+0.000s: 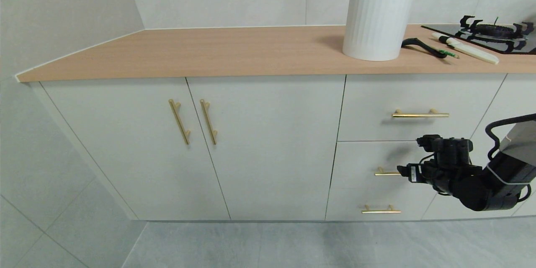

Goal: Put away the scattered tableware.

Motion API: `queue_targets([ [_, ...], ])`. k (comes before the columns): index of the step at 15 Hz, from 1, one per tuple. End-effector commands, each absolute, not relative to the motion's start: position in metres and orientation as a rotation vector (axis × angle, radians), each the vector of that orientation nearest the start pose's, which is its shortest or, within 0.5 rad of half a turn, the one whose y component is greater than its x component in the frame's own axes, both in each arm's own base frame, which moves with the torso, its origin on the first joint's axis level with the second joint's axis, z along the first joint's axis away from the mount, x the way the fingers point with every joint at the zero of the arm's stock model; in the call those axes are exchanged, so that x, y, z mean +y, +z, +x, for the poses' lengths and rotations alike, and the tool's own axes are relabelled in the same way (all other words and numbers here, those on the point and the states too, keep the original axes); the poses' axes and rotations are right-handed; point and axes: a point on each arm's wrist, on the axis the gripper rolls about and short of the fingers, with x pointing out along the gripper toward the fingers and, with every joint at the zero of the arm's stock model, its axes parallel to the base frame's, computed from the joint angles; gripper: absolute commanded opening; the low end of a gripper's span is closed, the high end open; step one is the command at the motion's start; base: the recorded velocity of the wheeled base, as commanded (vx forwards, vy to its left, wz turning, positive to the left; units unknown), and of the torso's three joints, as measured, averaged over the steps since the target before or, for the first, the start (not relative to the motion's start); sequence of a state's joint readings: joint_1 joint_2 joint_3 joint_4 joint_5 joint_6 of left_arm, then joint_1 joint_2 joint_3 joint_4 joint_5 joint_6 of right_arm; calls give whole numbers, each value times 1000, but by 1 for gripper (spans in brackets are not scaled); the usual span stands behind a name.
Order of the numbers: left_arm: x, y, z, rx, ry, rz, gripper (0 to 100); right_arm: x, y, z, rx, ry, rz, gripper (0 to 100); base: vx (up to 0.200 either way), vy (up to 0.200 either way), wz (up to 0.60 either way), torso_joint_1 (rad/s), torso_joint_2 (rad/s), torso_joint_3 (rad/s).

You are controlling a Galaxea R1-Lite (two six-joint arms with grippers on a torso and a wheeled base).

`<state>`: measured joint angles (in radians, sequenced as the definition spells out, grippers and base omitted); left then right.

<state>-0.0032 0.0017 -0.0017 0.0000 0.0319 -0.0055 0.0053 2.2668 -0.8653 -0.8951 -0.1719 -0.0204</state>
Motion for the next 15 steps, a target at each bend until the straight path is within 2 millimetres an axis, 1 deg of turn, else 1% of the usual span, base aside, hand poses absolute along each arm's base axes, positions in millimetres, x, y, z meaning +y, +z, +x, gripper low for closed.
queue_targets([
  [1,1,76,-23,1,29,-6,100,0,4,390,523,-158,-70,100,0,0,0,0,0,0],
  [6,1,76,-23,1,29,-6,100,1,-10,400,487,-211,-83,100,0,0,0,0,0,0],
  [12,1,76,-23,1,29,-6,100,1,-18,400,509,-210,-87,100,0,0,0,0,0,0],
  [15,1,76,-23,1,29,-6,100,1,-15,398,513,-208,-89,100,0,0,0,0,0,0],
])
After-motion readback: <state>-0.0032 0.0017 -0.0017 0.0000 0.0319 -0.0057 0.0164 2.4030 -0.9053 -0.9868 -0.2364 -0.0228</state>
